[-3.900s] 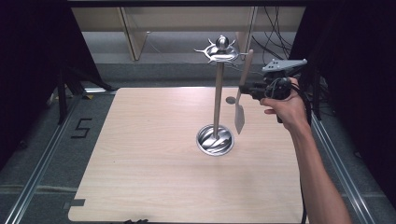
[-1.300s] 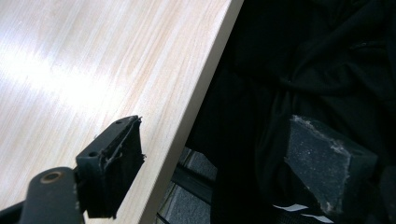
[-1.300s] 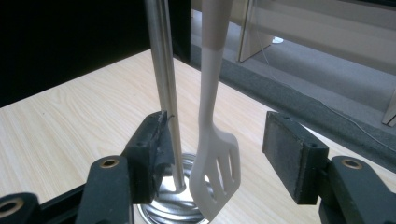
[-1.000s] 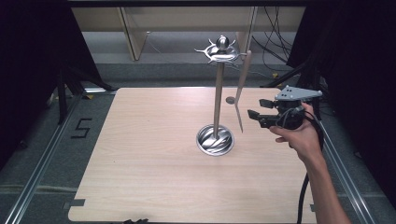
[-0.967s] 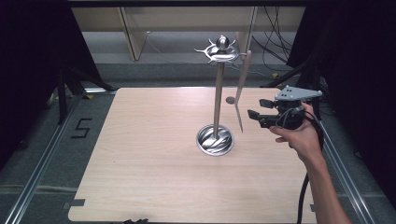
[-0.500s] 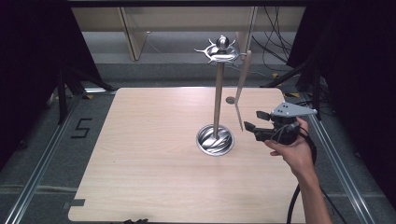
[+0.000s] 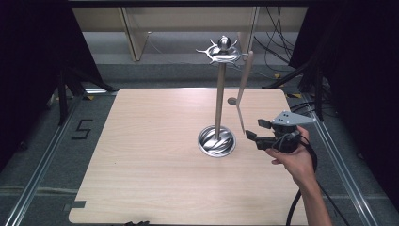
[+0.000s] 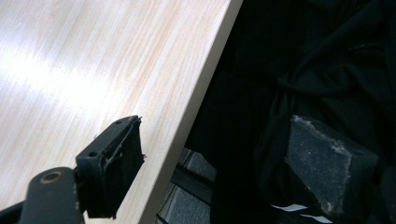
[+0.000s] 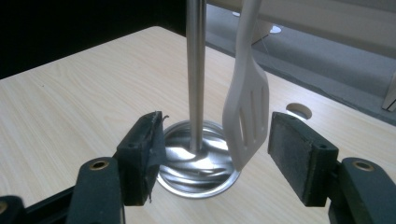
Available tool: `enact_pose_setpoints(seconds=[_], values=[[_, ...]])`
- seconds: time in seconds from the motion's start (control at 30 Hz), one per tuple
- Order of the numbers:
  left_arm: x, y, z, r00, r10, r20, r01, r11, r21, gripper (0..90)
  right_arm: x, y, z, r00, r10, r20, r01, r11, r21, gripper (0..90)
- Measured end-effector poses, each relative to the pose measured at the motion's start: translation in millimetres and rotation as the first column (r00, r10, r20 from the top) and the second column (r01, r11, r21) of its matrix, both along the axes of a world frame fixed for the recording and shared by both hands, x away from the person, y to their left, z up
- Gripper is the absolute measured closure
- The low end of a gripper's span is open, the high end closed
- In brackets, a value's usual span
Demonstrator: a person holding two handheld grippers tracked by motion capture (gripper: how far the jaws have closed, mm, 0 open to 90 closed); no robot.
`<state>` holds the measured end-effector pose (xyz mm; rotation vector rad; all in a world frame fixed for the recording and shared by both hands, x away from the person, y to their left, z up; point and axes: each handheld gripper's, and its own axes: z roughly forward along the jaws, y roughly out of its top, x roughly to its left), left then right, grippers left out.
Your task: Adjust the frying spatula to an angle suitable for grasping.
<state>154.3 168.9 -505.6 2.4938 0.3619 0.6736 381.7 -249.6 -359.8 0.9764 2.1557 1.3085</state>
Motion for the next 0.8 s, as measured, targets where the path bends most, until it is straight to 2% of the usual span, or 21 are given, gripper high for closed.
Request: enact_pose_setpoints(seconds=[0.1, 0.13, 0.17, 0.2, 0.23, 0.3, 0.33, 0.4, 0.43, 0.53, 0.63, 0.7, 0.8], values=[[-0.2, 0.3, 1.3, 1.0000, 0.002, 0.009, -0.002, 1.0000, 0.010, 17.8, -1.7, -0.4, -3.9, 0.9999, 0.003, -0.015, -0.003, 1.000, -0.009, 36.4], [0.1, -0.1, 1.5, 0.9999, -0.012, -0.005, 0.012, 0.9999, 0.007, 17.8, -4.2, -1.6, -8.3, 0.9996, 0.001, -0.029, -0.002, 1.000, -0.026, 35.7], [0.0, -0.2, 1.6, 0.9999, -0.014, -0.007, 0.014, 0.9999, 0.005, 17.8, -5.3, -1.1, -11.0, 0.9994, -0.010, -0.034, 0.010, 1.000, -0.011, 35.6], [0.1, -0.1, 1.7, 0.9999, -0.013, -0.006, 0.013, 0.9999, 0.003, 17.8, -5.1, -3.4, -13.5, 0.9996, 0.001, -0.029, -0.002, 1.000, -0.030, 35.5], [0.1, 0.0, 1.8, 0.9999, -0.013, -0.007, 0.013, 0.9999, 0.003, 17.8, -7.0, -3.4, -15.6, 0.9987, -0.005, -0.051, 0.003, 1.000, -0.028, 35.3], [0.6, 0.5, 2.4, 0.9999, -0.014, -0.003, 0.014, 0.9998, 0.013, 17.8, -7.8, -4.5, -20.9, 0.9984, -0.019, -0.054, 0.017, 0.999, -0.032, 34.9], [0.6, 0.5, 2.4, 0.9999, -0.014, -0.003, 0.014, 0.9998, 0.013, 17.8, -8.3, -6.0, -22.6, 0.9976, -0.008, -0.069, 0.005, 0.999, -0.044, 34.9], [0.6, 0.8, 3.2, 0.9999, -0.014, -0.008, 0.014, 0.9998, 0.015, 17.8, -7.1, -7.4, -25.3, 0.9986, 0.002, -0.053, -0.005, 0.999, -0.050, 34.9], [0.4, 0.8, 3.3, 0.9999, -0.014, -0.009, 0.014, 0.9998, 0.013, 17.8, -9.6, -8.0, -28.7, 0.9969, -0.003, -0.079, -0.001, 0.999, -0.043, 34.7], [0.3, 1.0, 3.3, 0.9999, -0.014, -0.008, 0.014, 0.9998, 0.018, 17.8, -12.2, -9.8, -32.3, 0.9956, -0.011, -0.093, 0.007, 0.999, -0.044, 34.5], [0.1, 0.6, 3.0, 0.9998, -0.015, -0.012, 0.015, 0.9999, 0.007, 17.8, -13.4, -12.3, -34.9, 0.9956, -0.017, -0.092, 0.013, 0.999, -0.041, 34.4], [0.1, 0.8, 3.1, 0.9999, -0.015, -0.009, 0.015, 0.9998, 0.014, 17.8, -14.6, -12.1, -36.9, 0.9955, -0.027, -0.091, 0.024, 0.999, -0.039, 34.4], [0.4, 0.0, 2.6, 1.0000, -0.007, -0.002, 0.007, 1.0000, 0.002, 17.8, -15.9, -15.3, -45.0, 0.9941, -0.027, -0.105, 0.020, 0.998, -0.063, 34.3]])
